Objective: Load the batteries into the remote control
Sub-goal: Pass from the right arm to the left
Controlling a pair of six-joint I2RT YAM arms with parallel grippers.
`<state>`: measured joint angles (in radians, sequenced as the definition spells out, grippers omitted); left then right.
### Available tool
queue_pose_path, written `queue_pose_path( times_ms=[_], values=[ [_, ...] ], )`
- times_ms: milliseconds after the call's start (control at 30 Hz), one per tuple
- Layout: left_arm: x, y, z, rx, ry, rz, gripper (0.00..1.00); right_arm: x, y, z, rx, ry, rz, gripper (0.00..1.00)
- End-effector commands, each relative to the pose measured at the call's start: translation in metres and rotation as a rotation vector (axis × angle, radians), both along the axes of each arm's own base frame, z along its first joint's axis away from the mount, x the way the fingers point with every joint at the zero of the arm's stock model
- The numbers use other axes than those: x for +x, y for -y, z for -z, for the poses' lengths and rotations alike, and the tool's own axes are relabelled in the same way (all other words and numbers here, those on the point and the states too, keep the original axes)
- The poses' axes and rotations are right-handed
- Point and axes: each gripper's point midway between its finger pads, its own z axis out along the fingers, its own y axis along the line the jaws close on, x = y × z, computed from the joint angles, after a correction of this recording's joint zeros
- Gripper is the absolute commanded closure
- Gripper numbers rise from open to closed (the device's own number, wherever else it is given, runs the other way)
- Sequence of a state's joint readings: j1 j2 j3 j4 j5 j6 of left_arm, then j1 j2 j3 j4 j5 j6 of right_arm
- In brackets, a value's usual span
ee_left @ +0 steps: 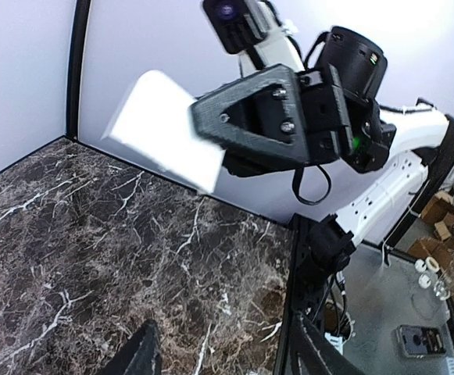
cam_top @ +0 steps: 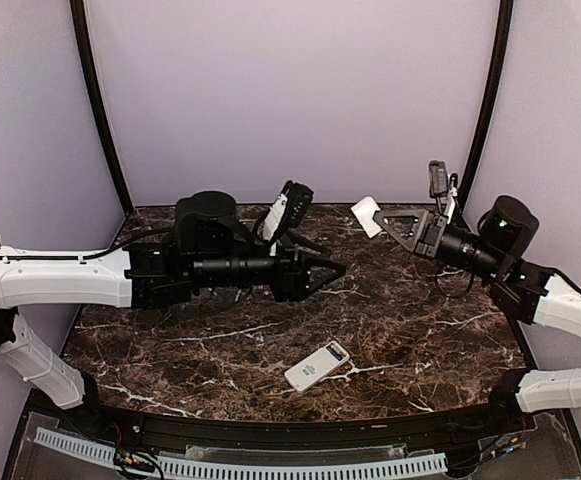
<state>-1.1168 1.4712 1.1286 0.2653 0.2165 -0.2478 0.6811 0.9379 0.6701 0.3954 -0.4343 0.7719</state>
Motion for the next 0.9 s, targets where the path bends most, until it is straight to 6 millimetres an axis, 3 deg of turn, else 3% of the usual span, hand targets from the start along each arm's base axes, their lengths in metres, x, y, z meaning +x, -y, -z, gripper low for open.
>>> queue_pose_path(
  times_ms=[0,167,267,367,533,867],
  values=[
    [-0.007,0.005,-0.066,-0.190,0.015,0.064,0.49,-0.025,0.000,-0.065,0.120,0.236,-0.071,1.00],
    [-0.006,0.009,-0.099,-0.317,0.064,0.073,0.49,-0.035,-0.004,-0.079,0.146,0.306,-0.122,1.00],
    [-0.004,0.014,-0.107,-0.357,0.064,0.082,0.42,-0.038,-0.009,-0.081,0.140,0.322,-0.153,1.00],
    [0.000,0.021,-0.110,-0.368,0.032,0.087,0.43,-0.040,-0.012,-0.082,0.136,0.330,-0.178,1.00],
    [0.011,0.021,-0.108,-0.408,-0.030,0.085,0.59,-0.046,-0.012,-0.084,0.138,0.352,-0.206,1.00],
    [0.005,0.027,-0.112,-0.434,-0.027,0.141,0.85,-0.048,-0.017,-0.080,0.118,0.353,-0.238,1.00]
  ],
)
